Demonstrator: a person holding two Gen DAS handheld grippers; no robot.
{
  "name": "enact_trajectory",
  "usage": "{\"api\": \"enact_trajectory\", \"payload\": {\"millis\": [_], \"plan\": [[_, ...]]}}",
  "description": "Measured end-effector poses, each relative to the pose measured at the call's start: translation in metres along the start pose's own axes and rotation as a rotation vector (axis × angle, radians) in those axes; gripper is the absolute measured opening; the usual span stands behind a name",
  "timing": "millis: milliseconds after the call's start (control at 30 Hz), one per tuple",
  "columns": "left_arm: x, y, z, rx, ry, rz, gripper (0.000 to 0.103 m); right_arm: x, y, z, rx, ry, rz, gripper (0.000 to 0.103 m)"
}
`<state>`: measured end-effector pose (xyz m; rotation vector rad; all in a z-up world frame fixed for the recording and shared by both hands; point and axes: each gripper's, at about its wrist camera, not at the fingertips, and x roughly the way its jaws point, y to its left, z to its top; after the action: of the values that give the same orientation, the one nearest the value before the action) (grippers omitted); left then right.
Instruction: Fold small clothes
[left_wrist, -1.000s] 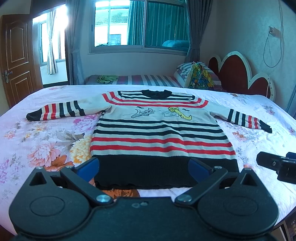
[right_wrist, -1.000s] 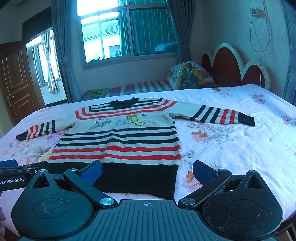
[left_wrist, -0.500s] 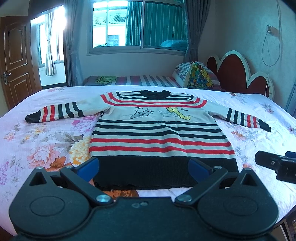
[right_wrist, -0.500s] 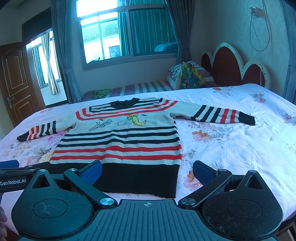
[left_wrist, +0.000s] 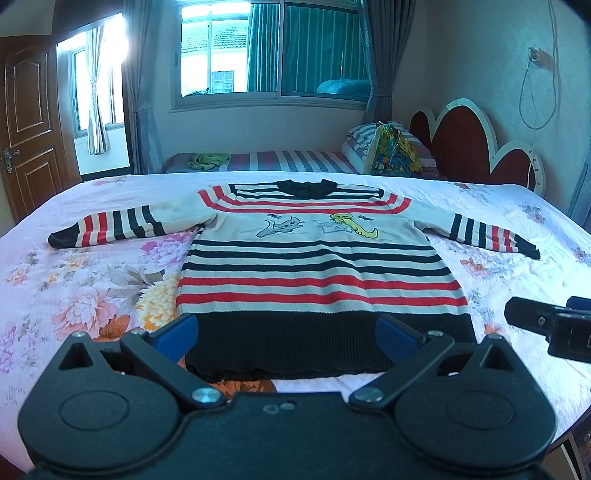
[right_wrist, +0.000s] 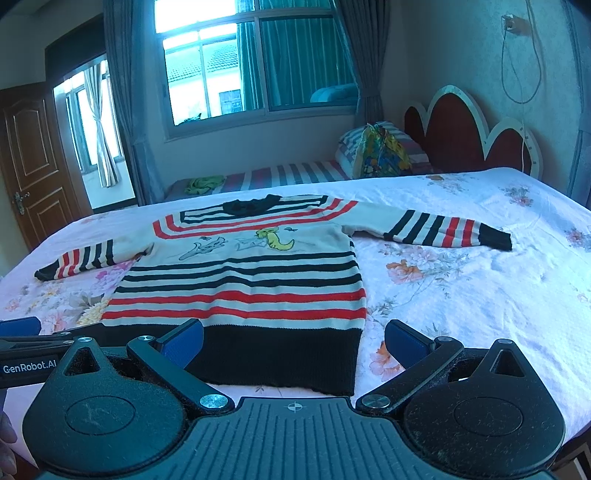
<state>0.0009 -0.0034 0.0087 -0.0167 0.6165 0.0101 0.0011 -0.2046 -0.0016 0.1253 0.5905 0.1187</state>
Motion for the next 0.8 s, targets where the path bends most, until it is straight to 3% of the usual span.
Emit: {"api": "enact_trajectory", "payload": {"millis": [400, 467, 800], "plan": [[0.001, 0.004, 0.017, -0.017, -0.018, 0.001, 0.102, -0.001, -0.002, 0.015, -0.011, -0.031, 0.001, 0.103], [0.0, 0.01, 0.025, -0.058, -0.045, -0.033, 0.102, 0.0, -0.009, 0.021, 0.001, -0.048, -0.007, 0.103], [0.022, 0.002, 0.063, -0.064, -0.093, -0.14, 0.102, 0.007, -0.062, 0.06, 0.068, -0.144, -0.09, 0.103]]}}
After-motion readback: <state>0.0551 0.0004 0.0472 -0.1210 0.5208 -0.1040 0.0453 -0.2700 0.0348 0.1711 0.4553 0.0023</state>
